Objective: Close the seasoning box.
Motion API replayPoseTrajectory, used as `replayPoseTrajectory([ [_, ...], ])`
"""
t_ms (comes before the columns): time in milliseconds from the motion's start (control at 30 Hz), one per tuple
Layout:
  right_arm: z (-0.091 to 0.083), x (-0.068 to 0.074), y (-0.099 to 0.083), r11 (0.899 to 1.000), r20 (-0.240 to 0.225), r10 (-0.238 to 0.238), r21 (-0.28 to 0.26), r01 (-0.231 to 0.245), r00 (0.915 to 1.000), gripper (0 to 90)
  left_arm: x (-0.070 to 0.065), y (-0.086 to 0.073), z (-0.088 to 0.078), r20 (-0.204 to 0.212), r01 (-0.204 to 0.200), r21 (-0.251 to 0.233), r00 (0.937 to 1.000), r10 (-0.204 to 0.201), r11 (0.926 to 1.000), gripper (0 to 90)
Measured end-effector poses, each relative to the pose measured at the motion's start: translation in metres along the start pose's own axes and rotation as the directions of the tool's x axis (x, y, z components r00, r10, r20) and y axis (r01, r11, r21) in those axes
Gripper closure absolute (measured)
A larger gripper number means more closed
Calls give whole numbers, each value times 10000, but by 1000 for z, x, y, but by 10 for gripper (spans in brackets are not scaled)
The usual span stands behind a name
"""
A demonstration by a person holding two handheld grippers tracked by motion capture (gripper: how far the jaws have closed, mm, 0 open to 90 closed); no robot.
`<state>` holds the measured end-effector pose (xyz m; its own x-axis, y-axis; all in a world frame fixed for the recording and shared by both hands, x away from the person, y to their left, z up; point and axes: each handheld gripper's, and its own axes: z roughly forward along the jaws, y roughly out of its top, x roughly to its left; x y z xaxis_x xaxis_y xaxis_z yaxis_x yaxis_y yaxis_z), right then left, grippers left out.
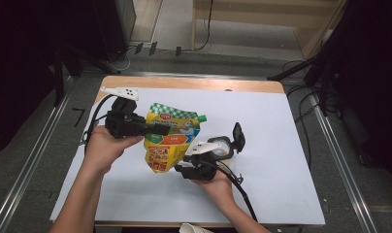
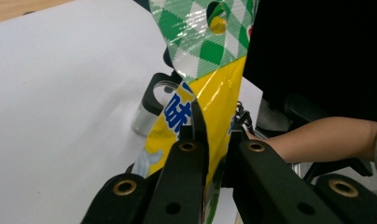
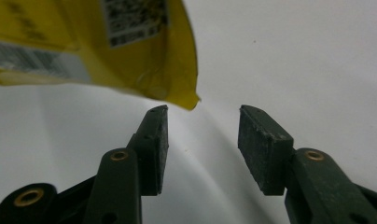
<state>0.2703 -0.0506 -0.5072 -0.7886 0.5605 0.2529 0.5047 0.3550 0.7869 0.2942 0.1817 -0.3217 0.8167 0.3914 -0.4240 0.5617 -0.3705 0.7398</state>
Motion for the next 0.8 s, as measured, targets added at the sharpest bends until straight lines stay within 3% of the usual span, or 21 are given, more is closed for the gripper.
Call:
replayPoseTrajectory([
  [233, 0, 1, -4, 9987, 46, 99, -504, -97, 9999, 570, -5, 1, 2, 432, 111, -68, 9990, -108, 9999, 900],
  [467, 0, 4, -7, 9950, 99, 200, -980, -189, 9998, 572, 2, -2, 5, 794, 499, -136, 9957, -487, 9987, 900],
  [600, -1, 5, -8, 9913, 140, 267, -1294, -246, 9995, 576, 5, -3, 5, 729, 656, -188, 9953, -640, 9977, 900],
  [800, -4, 14, -6, 9901, 198, -449, -1322, 472, 9988, 578, 9, -4, 9, 505, 781, -223, 9958, -769, 9967, 900],
])
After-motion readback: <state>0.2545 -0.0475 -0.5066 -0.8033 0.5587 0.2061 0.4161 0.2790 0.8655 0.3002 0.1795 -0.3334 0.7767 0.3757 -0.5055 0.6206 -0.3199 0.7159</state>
